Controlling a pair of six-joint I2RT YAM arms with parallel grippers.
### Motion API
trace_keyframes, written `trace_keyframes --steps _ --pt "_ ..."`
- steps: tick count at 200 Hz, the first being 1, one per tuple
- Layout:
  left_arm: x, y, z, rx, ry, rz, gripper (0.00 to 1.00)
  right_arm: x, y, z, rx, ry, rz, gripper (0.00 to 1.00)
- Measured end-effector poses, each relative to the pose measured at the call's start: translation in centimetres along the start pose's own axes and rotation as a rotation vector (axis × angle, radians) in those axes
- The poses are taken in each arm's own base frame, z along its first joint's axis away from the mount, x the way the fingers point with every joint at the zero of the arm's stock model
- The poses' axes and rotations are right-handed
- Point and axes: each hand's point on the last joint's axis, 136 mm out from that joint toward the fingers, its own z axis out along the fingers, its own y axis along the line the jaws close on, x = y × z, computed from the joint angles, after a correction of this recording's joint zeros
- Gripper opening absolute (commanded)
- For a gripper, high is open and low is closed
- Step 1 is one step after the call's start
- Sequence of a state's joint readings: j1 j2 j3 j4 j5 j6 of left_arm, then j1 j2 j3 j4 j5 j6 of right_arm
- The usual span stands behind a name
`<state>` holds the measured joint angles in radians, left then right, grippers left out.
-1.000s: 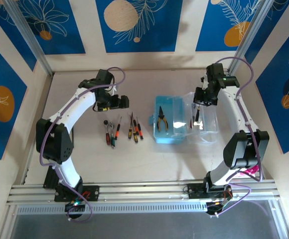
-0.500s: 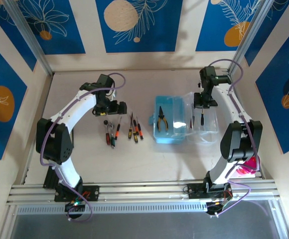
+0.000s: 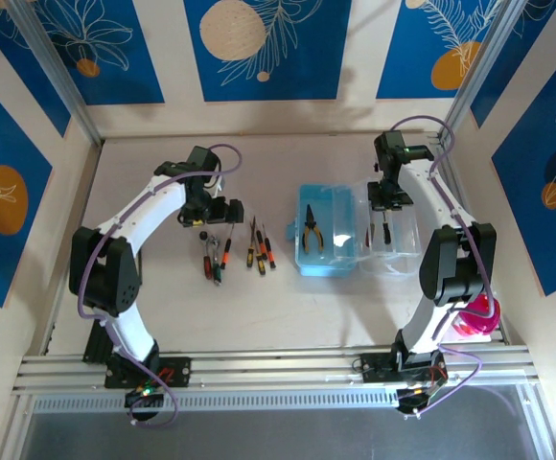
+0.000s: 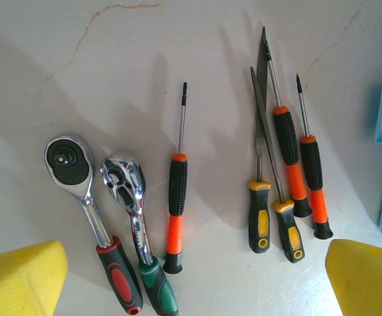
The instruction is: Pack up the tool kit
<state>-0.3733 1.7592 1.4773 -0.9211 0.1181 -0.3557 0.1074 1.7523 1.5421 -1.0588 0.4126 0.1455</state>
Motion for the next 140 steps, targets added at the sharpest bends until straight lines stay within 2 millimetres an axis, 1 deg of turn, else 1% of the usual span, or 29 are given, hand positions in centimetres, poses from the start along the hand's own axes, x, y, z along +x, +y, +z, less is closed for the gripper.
trace_keyframes --steps 21,29,37,41,48,51,55,62,77,88,114,118,129,140 --pt "0.0 0.0 0.0 0.001 0.001 0.000 1.00 0.0 0.1 0.0 -0.005 0.000 -0.002 0.31" --pt "0.1 0.0 0.0 0.000 0.001 0.000 1.00 0.0 0.2 -0.1 -0.011 0.000 -0.003 0.37" --pt "0.2 0.1 0.1 -0.001 0.004 0.000 1.00 0.0 0.4 -0.1 -0.020 -0.001 -0.007 0.48" --pt "0.2 0.1 0.1 -0.001 0.005 0.000 1.00 0.1 0.5 -0.2 -0.026 0.000 -0.005 0.58" --pt "0.4 0.2 0.1 -0.003 0.007 0.001 1.00 0.1 0.7 -0.3 -0.039 -0.003 -0.007 0.81" --pt "0.4 0.2 0.1 -0.003 0.008 0.002 1.00 0.1 0.8 -0.4 -0.045 -0.003 -0.010 0.87" --pt "0.5 0.2 0.1 -0.005 0.009 0.002 0.99 0.1 0.9 -0.5 -0.047 -0.004 -0.010 0.93" --pt "0.6 0.4 0.2 -0.011 0.011 0.005 0.99 0.1 1.0 -0.9 -0.050 -0.010 -0.014 0.99" --pt "1.0 0.8 0.5 -0.029 0.019 0.007 0.96 -0.1 1.3 -2.2 -0.078 -0.039 -0.017 0.99" --pt "1.3 1.0 0.7 -0.041 0.027 0.011 0.92 -0.1 2.1 -3.5 -0.117 -0.066 -0.026 0.99" --pt "1.7 1.2 1.0 -0.064 0.033 0.028 0.77 -0.3 3.8 -6.7 -0.205 -0.140 -0.049 0.99" --pt "1.7 1.1 1.1 -0.064 0.034 0.029 0.72 -0.3 4.1 -7.1 -0.217 -0.148 -0.054 0.99" --pt "1.9 0.8 1.3 -0.072 0.037 0.040 0.59 -0.1 4.7 -7.8 -0.240 -0.160 -0.063 0.99" --pt "2.3 0.2 1.8 -0.078 0.050 0.068 0.54 -0.1 5.1 -8.0 -0.257 -0.162 -0.068 0.99"
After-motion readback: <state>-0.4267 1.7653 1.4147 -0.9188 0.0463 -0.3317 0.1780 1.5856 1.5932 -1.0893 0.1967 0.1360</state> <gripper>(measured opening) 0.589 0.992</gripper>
